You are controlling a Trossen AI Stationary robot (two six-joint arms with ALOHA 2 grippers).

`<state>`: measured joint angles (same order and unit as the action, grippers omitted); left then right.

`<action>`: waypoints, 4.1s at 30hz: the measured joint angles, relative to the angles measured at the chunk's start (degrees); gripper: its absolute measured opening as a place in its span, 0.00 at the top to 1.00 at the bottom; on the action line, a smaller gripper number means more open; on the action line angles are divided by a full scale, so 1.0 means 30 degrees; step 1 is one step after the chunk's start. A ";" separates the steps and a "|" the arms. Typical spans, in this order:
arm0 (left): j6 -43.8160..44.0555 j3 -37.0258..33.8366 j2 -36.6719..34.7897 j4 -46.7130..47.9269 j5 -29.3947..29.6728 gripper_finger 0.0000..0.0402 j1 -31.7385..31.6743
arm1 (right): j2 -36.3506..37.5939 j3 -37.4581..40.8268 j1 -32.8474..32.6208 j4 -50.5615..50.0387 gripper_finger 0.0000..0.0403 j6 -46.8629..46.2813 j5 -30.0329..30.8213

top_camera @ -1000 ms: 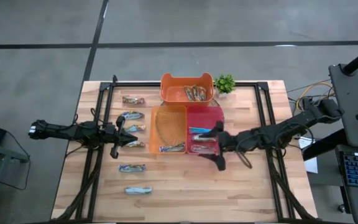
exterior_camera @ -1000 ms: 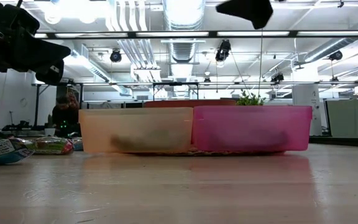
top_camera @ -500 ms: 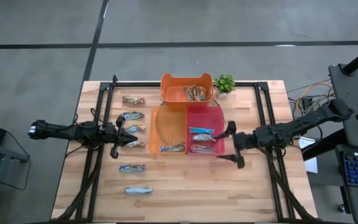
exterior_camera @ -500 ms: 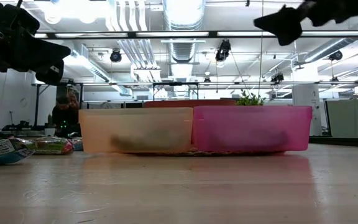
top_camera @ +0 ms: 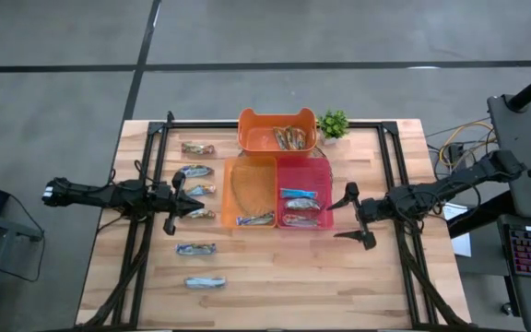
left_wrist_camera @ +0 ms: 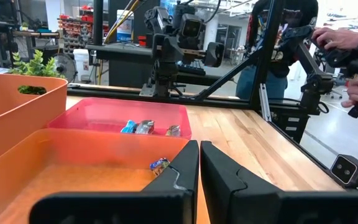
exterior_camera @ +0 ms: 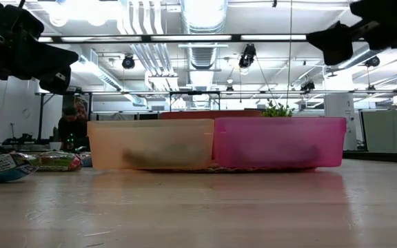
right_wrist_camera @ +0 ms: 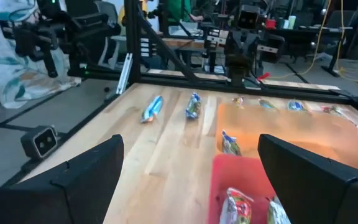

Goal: Pick and place Granola Bars by type
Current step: Put the red granola bar into the pink bin

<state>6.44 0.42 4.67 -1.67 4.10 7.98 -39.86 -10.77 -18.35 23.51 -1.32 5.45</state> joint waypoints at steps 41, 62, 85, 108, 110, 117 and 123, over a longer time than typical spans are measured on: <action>0.0000 0.0002 0.0000 0.0000 -0.0007 1.00 -0.0005 | 0.9938 0.3415 0.4067 -0.7433 0.11 0.0635 -0.0391; 0.0000 -0.0005 0.0000 0.0000 -0.0007 1.00 -0.0004 | 0.9362 0.3404 0.4053 -0.7564 0.11 -0.0647 -0.0838; 0.0000 0.0002 -0.0003 0.0000 -0.0004 1.00 -0.0001 | 0.9363 0.3404 0.4045 -0.7557 0.11 -0.0870 -0.0831; 0.1326 -0.0005 0.0000 0.0000 -0.0007 1.00 0.0003 | 0.9363 0.3404 0.4045 -0.7557 0.11 -0.0867 -0.0831; 0.1211 -0.0001 -0.0003 0.0000 -0.0007 1.00 -0.0005 | 0.9363 0.3404 0.4045 -0.7557 0.11 -0.0885 -0.0828; 0.1448 -0.0004 0.0000 -0.0044 0.0342 1.00 -0.0004 | 0.9502 0.3404 0.4052 -0.7557 0.11 -0.0863 -0.0831; 0.1937 -0.0002 -0.0003 -0.0114 0.0370 1.00 -0.0005 | 1.1188 0.3404 0.4080 -0.7557 0.11 -0.0873 -0.0829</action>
<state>12.25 0.41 4.66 -2.01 5.21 7.97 -6.30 -0.56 -6.11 0.84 -3.94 2.97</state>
